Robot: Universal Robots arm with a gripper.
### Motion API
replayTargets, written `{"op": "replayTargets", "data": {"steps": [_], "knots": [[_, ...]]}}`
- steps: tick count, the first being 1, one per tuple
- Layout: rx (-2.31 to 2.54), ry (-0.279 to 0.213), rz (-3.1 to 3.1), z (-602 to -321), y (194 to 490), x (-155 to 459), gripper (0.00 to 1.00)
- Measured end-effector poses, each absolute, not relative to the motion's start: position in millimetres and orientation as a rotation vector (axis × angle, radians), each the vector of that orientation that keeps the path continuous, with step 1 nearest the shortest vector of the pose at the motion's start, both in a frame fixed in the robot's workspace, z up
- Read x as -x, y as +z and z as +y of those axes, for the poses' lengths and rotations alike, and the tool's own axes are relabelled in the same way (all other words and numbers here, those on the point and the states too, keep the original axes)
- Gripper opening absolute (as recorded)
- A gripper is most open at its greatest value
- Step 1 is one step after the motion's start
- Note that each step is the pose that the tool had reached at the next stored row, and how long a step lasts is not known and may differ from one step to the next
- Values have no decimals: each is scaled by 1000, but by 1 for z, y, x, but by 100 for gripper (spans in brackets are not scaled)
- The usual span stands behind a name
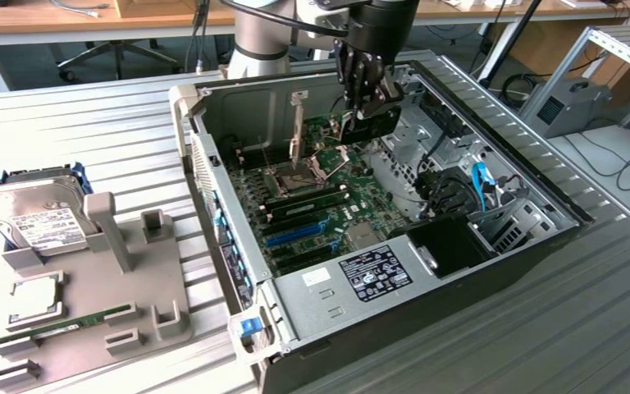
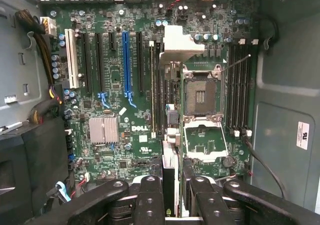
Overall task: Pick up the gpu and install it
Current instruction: 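Insert the gpu into the slot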
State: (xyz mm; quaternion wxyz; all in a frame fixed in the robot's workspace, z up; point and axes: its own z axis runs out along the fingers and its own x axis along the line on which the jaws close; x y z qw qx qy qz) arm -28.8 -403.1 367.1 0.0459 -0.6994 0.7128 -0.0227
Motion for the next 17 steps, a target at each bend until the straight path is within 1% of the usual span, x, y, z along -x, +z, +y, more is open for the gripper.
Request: {"op": "replayTargets", "data": {"steps": [3,4,7,9,17], "knots": [[2136,-68,2177,-403,367,29,26],[2140,-59,2181,-403,367,29,26],[2164,-6,2208,-403,367,29,26],[2175,18,2220,-403,366,29,26],[2176,22,2221,-404,366,29,26]]}}
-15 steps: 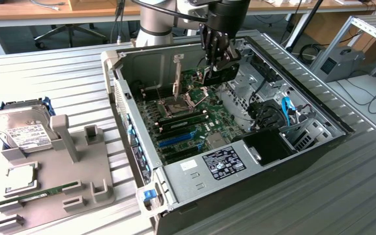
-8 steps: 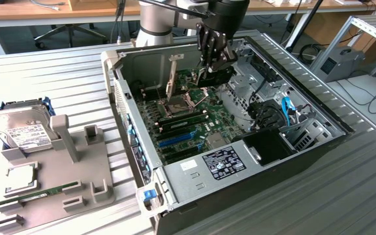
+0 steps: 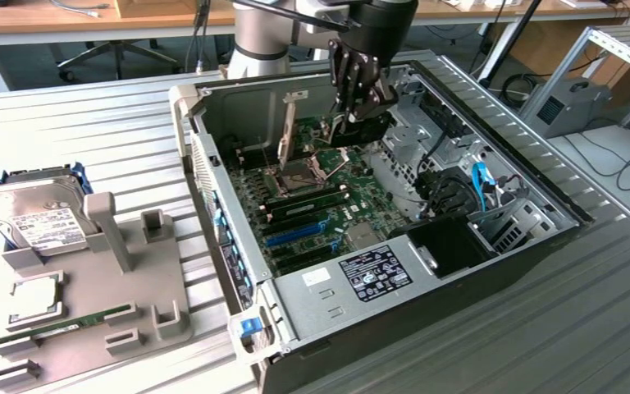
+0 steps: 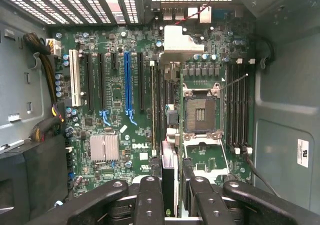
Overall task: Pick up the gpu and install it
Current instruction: 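Insert the gpu into the slot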
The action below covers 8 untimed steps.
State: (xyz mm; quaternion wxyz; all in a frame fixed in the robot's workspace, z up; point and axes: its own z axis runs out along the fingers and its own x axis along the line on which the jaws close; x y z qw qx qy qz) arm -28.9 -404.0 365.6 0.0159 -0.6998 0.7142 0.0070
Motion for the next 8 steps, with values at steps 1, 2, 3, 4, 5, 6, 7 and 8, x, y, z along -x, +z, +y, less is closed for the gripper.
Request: {"op": "replayTargets", "data": {"steps": [1,2,3,4,5,6,7,8], "knots": [[2177,22,2221,-404,366,29,26],[2176,22,2221,-404,365,29,26],[2176,22,2221,-404,365,29,26],[2176,22,2221,-404,365,29,26],[2177,22,2221,-405,365,29,26],[2176,22,2221,-405,365,29,26],[2176,22,2221,-405,365,29,26],[2176,22,2221,-405,364,29,26]]}}
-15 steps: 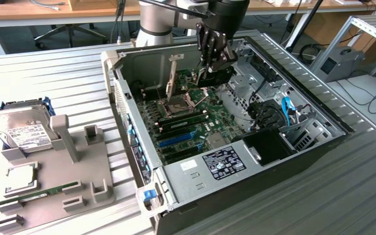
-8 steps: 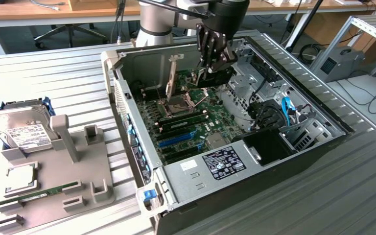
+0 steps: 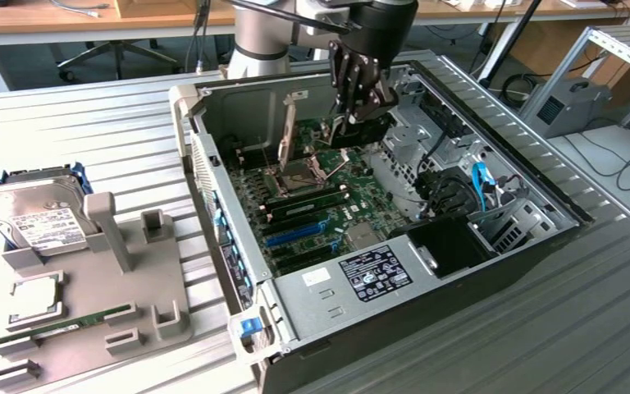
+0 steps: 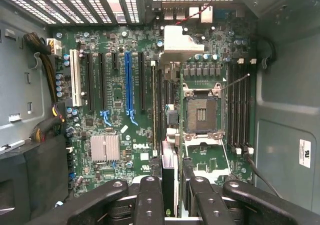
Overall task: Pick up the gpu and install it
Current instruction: 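Insert the gpu into the slot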
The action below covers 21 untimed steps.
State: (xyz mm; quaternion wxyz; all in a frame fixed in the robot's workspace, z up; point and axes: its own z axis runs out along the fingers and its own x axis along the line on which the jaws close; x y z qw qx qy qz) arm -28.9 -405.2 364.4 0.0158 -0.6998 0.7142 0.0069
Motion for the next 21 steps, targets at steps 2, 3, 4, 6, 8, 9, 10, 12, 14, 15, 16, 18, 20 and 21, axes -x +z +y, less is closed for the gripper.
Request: {"op": "replayTargets", "data": {"steps": [2,3,4,6,8,9,10,12,14,15,16,18,20,21], "knots": [[2176,22,2221,-405,364,29,26],[2177,22,2221,-406,364,29,26],[2176,22,2221,-406,363,29,26],[2176,22,2221,-407,362,29,26],[2177,22,2221,-407,359,29,26],[2176,22,2221,-408,357,29,26],[2176,22,2221,-409,356,29,26],[2177,22,2221,-409,354,30,26],[2176,22,2221,-409,353,30,26],[2177,22,2221,-409,353,30,26],[2176,22,2221,-409,352,30,26],[2177,22,2221,-409,350,31,26],[2177,22,2221,-409,350,31,26],[2177,22,2221,-409,349,31,26]]}}
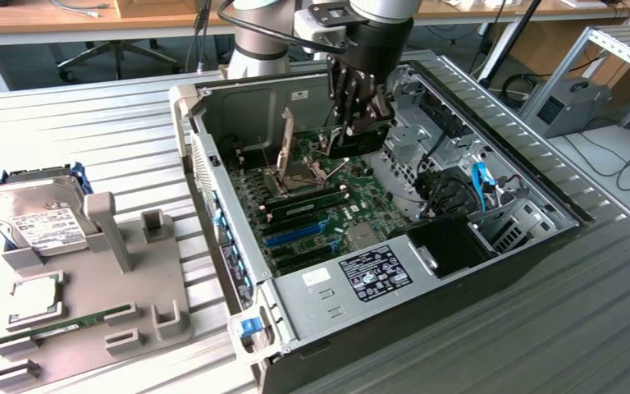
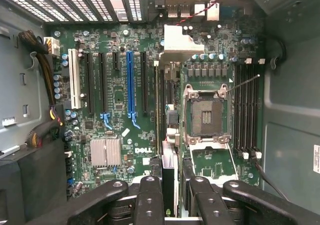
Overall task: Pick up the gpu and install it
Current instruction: 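Insert the gpu into the slot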
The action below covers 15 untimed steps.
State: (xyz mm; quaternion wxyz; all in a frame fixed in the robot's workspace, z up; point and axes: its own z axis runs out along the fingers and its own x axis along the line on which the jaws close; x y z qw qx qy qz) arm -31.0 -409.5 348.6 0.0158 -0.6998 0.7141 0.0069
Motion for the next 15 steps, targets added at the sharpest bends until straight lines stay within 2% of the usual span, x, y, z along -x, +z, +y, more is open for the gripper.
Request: {"op": "replayTargets", "data": {"steps": [15], "knots": [[2177,22,2221,-412,347,34,26]]}}
